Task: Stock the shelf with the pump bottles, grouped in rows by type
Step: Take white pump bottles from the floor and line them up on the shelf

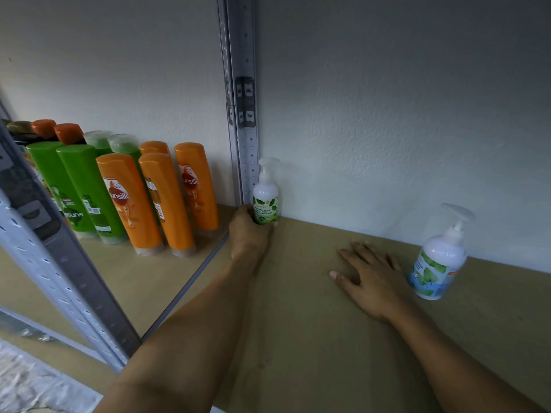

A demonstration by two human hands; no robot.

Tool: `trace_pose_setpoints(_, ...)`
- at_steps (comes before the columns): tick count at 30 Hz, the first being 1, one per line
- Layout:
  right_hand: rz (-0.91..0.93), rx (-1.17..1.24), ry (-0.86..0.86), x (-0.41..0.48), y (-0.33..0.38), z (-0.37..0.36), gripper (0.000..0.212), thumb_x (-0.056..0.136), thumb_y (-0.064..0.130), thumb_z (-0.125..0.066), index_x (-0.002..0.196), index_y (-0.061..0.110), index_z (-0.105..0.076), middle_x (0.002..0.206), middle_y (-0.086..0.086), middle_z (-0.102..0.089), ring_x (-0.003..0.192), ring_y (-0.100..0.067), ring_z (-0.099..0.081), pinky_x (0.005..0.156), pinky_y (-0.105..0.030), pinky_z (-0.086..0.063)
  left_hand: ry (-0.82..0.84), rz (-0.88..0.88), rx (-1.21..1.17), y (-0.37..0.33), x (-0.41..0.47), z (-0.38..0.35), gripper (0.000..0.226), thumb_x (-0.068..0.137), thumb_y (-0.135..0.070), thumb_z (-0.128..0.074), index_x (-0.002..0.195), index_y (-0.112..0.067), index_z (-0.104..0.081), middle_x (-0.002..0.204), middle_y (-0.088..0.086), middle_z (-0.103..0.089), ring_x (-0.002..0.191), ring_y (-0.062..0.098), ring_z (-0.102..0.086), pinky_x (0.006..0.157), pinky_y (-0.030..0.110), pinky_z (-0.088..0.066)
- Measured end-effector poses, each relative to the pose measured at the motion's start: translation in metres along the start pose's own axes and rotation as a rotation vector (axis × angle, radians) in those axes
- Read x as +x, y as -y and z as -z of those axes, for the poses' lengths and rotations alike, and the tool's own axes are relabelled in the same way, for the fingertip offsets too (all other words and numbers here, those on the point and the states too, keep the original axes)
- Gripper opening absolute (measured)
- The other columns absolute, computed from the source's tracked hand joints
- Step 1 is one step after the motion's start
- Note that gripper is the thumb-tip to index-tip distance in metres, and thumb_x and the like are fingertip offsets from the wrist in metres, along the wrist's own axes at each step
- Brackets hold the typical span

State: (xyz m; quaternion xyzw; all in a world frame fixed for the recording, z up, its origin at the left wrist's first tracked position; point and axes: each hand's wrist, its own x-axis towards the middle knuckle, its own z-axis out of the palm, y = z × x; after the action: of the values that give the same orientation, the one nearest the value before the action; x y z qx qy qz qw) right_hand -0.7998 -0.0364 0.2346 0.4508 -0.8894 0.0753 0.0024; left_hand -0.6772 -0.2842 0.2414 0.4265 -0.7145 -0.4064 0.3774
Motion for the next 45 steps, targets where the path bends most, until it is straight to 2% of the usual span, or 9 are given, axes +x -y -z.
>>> trace_pose_setpoints(8,0.009,0.005,-0.005,-0.001,0.000,0.001,0.093,0.074,0.084,-0.002,0.155,0.042,-0.023,0.167,0.010,-0.010,0.154,-0.012,-0.001,0.124,-0.047,-0.002,0.035,0.001,-0.016,0.001,-0.001,0.000,0.067,0.076,-0.028,-0.087,0.133,-0.017,-0.054,0.127,0.002,-0.064,0.116,0.020,-0.061,0.090,0.028,-0.045)
trace_pose_setpoints(13,0.021,0.077,-0.060,-0.003,-0.001,-0.001,0.072,0.091,0.073,-0.033,0.153,0.037,-0.031,0.164,0.006,-0.023,0.152,-0.015,-0.016,0.123,-0.046,-0.012,0.067,-0.012,0.064,0.000,-0.015,0.008,0.083,0.074,-0.039,-0.086,0.141,-0.019,-0.042,0.140,0.003,-0.051,0.127,0.023,-0.053,0.099,0.036,-0.046)
trace_pose_setpoints(17,0.054,0.328,-0.448,-0.022,-0.001,-0.004,0.041,0.086,0.037,-0.068,0.119,0.013,-0.069,0.118,-0.007,-0.067,0.110,-0.029,-0.064,0.095,-0.038,-0.050,0.166,-0.114,0.524,0.002,-0.059,0.021,0.083,0.088,-0.062,-0.061,0.150,-0.017,-0.030,0.152,0.009,-0.039,0.140,0.029,-0.039,0.114,0.048,-0.036)
trace_pose_setpoints(20,-0.051,0.521,-0.699,-0.053,-0.003,0.003,0.017,0.080,0.004,-0.076,0.094,0.014,-0.072,0.089,-0.001,-0.072,0.077,-0.020,-0.069,0.074,-0.031,-0.053,0.272,-0.231,0.782,0.006,-0.094,0.033,0.084,0.093,-0.073,-0.029,0.153,-0.015,-0.031,0.162,0.010,-0.028,0.151,0.028,-0.019,0.123,0.050,-0.016)
trace_pose_setpoints(24,-0.330,0.601,-0.934,-0.092,-0.022,0.016,0.021,0.077,0.001,-0.073,0.092,0.015,-0.067,0.076,-0.002,-0.065,0.064,-0.022,-0.060,0.063,-0.032,-0.049,0.440,-0.285,0.884,0.005,-0.127,0.050,0.082,0.092,-0.077,-0.008,0.160,-0.032,-0.013,0.169,-0.003,-0.005,0.155,0.021,0.004,0.124,0.052,-0.001)
trace_pose_setpoints(27,-0.514,0.657,-0.871,-0.098,-0.040,0.019,0.044,0.075,0.016,-0.080,0.112,0.008,-0.058,0.097,-0.005,-0.058,0.086,-0.030,-0.060,0.072,-0.032,-0.045,0.502,-0.297,0.920,0.005,-0.139,0.058,0.083,0.090,-0.080,-0.002,0.160,-0.035,-0.002,0.168,-0.009,0.006,0.155,0.018,0.012,0.123,0.055,0.002)
trace_pose_setpoints(30,-0.490,0.665,-0.695,-0.091,-0.049,0.013,0.075,0.067,0.039,-0.089,0.122,0.005,-0.052,0.112,-0.009,-0.055,0.105,-0.032,-0.058,0.087,-0.044,-0.052,0.510,-0.289,0.937,0.003,-0.140,0.057,0.084,0.088,-0.081,0.000,0.160,-0.036,0.001,0.168,-0.009,0.011,0.154,0.018,0.016,0.122,0.058,0.005)
trace_pose_setpoints(36,-0.457,0.663,-0.552,-0.054,-0.060,0.016,0.061,0.070,0.034,-0.088,0.113,0.009,-0.052,0.111,-0.010,-0.061,0.105,-0.032,-0.059,0.084,-0.046,-0.053,0.491,-0.256,0.958,0.000,-0.140,0.053,0.084,0.088,-0.082,0.000,0.160,-0.037,0.000,0.167,-0.006,0.013,0.152,0.018,0.021,0.119,0.061,0.011)
trace_pose_setpoints(45,-0.275,0.741,-0.424,0.006,-0.040,0.018,0.060,0.072,0.028,-0.089,0.115,0.014,-0.050,0.100,0.007,-0.062,0.089,-0.017,-0.063,0.071,-0.030,-0.048,0.449,-0.285,0.913,0.007,-0.135,0.050,0.082,0.090,-0.081,-0.002,0.159,-0.038,-0.007,0.168,-0.010,0.003,0.155,0.015,0.010,0.120,0.061,0.007)
